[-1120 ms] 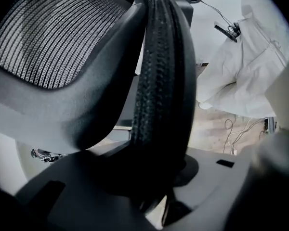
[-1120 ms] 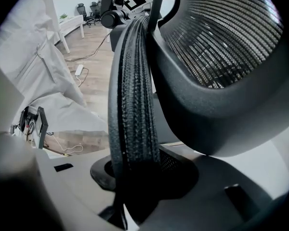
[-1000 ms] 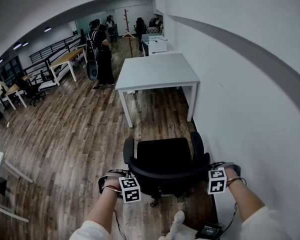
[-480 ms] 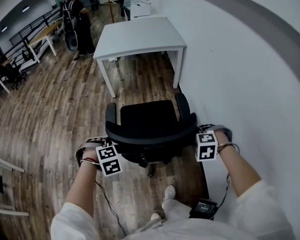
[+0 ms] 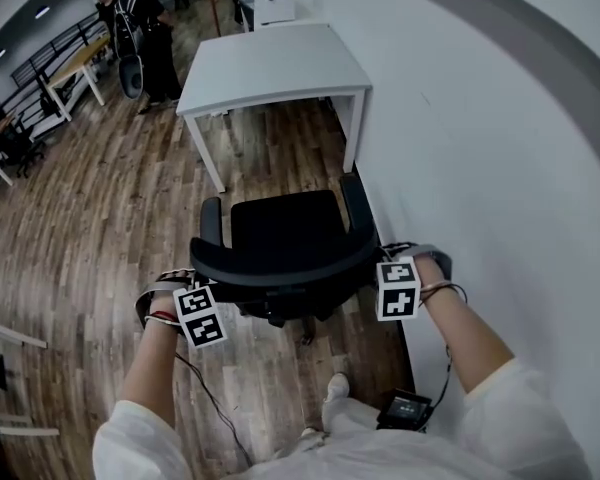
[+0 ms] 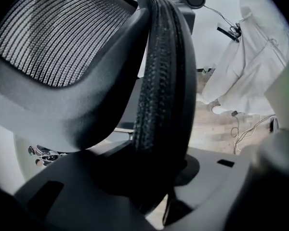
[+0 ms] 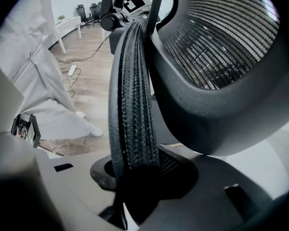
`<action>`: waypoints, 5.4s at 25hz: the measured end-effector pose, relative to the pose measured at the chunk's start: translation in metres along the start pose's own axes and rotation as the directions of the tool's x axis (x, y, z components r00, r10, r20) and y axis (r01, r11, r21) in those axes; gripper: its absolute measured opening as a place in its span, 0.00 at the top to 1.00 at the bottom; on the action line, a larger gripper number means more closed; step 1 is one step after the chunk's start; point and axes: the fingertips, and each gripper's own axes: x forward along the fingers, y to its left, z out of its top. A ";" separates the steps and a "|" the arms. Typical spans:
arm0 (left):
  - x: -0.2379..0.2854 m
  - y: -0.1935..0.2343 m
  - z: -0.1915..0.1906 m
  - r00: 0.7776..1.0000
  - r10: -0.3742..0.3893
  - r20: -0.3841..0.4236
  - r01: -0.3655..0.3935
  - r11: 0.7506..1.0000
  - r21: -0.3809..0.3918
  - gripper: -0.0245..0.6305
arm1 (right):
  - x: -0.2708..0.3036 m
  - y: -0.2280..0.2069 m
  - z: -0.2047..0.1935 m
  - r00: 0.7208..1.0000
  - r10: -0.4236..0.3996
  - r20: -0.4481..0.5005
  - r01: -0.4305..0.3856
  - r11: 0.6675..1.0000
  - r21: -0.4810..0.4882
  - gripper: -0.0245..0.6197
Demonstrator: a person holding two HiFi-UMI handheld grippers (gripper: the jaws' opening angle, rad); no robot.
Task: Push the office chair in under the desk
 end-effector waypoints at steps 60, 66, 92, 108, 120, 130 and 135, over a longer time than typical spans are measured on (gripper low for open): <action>0.116 0.257 0.006 0.998 0.023 0.060 -0.027 0.998 0.060 0.73 | 0.095 -0.238 0.000 1.000 0.005 -0.030 -0.003 0.997 0.071 0.72; 0.131 0.294 0.015 0.997 0.038 0.061 -0.041 0.998 0.049 0.73 | 0.108 -0.274 -0.009 1.000 -0.003 -0.027 0.005 0.998 0.068 0.73; 0.173 0.395 0.039 0.998 0.037 0.043 -0.038 0.999 0.012 0.73 | 0.147 -0.393 -0.037 1.000 -0.021 0.003 0.021 0.999 0.028 0.73; 0.191 0.456 0.048 0.998 0.043 0.052 -0.043 0.999 0.006 0.73 | 0.163 -0.454 -0.044 1.000 -0.016 0.003 0.016 1.000 0.025 0.73; 0.210 0.500 0.055 0.998 0.040 0.043 -0.041 0.999 0.004 0.73 | 0.181 -0.502 -0.052 1.000 -0.017 0.003 0.017 1.000 0.026 0.73; 0.218 0.519 0.055 0.998 0.033 0.046 -0.034 0.999 0.010 0.73 | 0.188 -0.520 -0.053 1.000 -0.023 0.005 0.023 0.999 0.032 0.73; 0.220 0.524 0.053 0.998 0.034 0.050 -0.035 0.999 0.015 0.73 | 0.189 -0.523 -0.050 1.000 -0.020 0.003 0.020 0.999 0.035 0.73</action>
